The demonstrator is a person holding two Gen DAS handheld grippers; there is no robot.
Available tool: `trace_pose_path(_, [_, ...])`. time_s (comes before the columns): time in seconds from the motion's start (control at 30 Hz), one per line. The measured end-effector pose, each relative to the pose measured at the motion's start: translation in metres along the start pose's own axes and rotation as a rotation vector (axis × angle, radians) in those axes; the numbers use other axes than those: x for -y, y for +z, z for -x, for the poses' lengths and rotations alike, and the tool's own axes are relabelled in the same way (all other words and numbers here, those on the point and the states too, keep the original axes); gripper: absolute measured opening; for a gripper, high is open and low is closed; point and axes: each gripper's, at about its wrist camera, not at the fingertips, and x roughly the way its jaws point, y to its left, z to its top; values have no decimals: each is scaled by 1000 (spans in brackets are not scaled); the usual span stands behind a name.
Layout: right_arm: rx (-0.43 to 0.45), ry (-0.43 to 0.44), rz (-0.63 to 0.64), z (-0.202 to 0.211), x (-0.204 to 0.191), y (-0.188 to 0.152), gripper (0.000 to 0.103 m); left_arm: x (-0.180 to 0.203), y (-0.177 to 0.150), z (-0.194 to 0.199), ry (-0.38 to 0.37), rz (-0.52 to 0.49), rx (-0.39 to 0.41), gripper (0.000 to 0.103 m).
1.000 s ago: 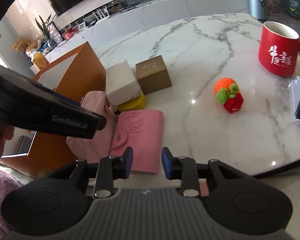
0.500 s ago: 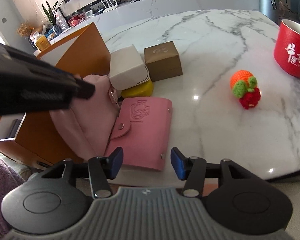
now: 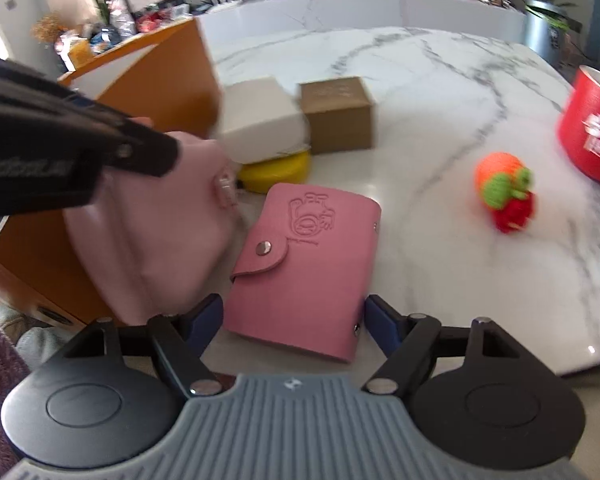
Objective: Organize objects
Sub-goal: 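Close the left gripper on the pink pouch while the right gripper grasps the pink card wallet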
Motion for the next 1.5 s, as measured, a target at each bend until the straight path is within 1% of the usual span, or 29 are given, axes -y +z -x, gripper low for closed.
trace_pose_path(0.13, [-20, -17, -43, 9, 24, -3, 78, 13, -3, -2, -25, 4, 39, 15])
trace_pose_path(0.2, [-28, -17, -59, 10, 31, -3, 77, 21, -5, -3, -20, -6, 57, 15])
trace_pose_path(0.27, [-32, -29, -63, 10, 33, -2, 76, 24, -5, -5, -32, -7, 49, 17])
trace_pose_path(0.37, [-29, -37, -45, 12, 31, -3, 76, 20, -7, -4, -85, 32, 37, 20])
trace_pose_path(0.43, [-9, -62, -4, 14, 25, -2, 77, 13, -9, -4, -107, 74, 28, 23])
trace_pose_path(0.5, [14, -79, 36, 16, 20, -3, 81, 9, -10, -5, -97, 99, 19, 28])
trace_pose_path(0.53, [21, -79, 52, 15, 17, -3, 82, 8, -10, -6, -83, 108, 16, 30])
trace_pose_path(0.6, [28, -84, 77, 12, 13, -4, 84, 5, -10, -7, -74, 124, 4, 43])
trace_pose_path(0.67, [40, -112, 106, 8, 9, -4, 84, 0, -10, -9, -80, 156, -15, 50])
trace_pose_path(0.8, [62, -159, 151, 0, 0, -2, 85, -14, -11, -11, -103, 246, -54, 51])
trace_pose_path(0.87, [74, -187, 184, -3, -6, -2, 85, -22, -12, -11, -140, 292, -51, 51])
trace_pose_path(0.9, [77, -206, 202, -5, -9, -3, 83, -26, -12, -11, -155, 308, -47, 50])
trace_pose_path(0.93, [81, -232, 222, -6, -12, -4, 79, -28, -12, -10, -176, 321, -37, 49])
trace_pose_path(0.97, [78, -257, 242, -8, -14, -5, 76, -31, -12, -9, -204, 335, -32, 46])
trace_pose_path(1.03, [79, -264, 263, -7, -16, -6, 73, -34, -12, -11, -263, 367, -29, 43])
trace_pose_path(1.07, [80, -259, 262, -4, -16, -6, 72, -35, -13, -11, -277, 374, -26, 42])
trace_pose_path(1.17, [86, -218, 246, 6, -10, -6, 60, -33, -13, -12, -287, 395, -16, 41])
trace_pose_path(1.23, [89, -176, 205, 14, -2, -5, 51, -30, -12, -11, -281, 394, -12, 41])
trace_pose_path(1.27, [91, -155, 179, 17, 2, -4, 49, -28, -12, -11, -276, 387, -9, 41])
trace_pose_path(1.33, [93, -117, 134, 24, 8, -2, 41, -25, -12, -10, -281, 379, -1, 42])
trace_pose_path(1.37, [96, -101, 117, 27, 10, -2, 39, -25, -12, -9, -284, 384, 2, 41])
trace_pose_path(1.43, [102, -77, 86, 33, 13, 0, 30, -24, -13, -7, -279, 381, 14, 41])
trace_pose_path(1.5, [109, -64, 59, 37, 16, 1, 25, -22, -13, -6, -265, 364, 18, 42])
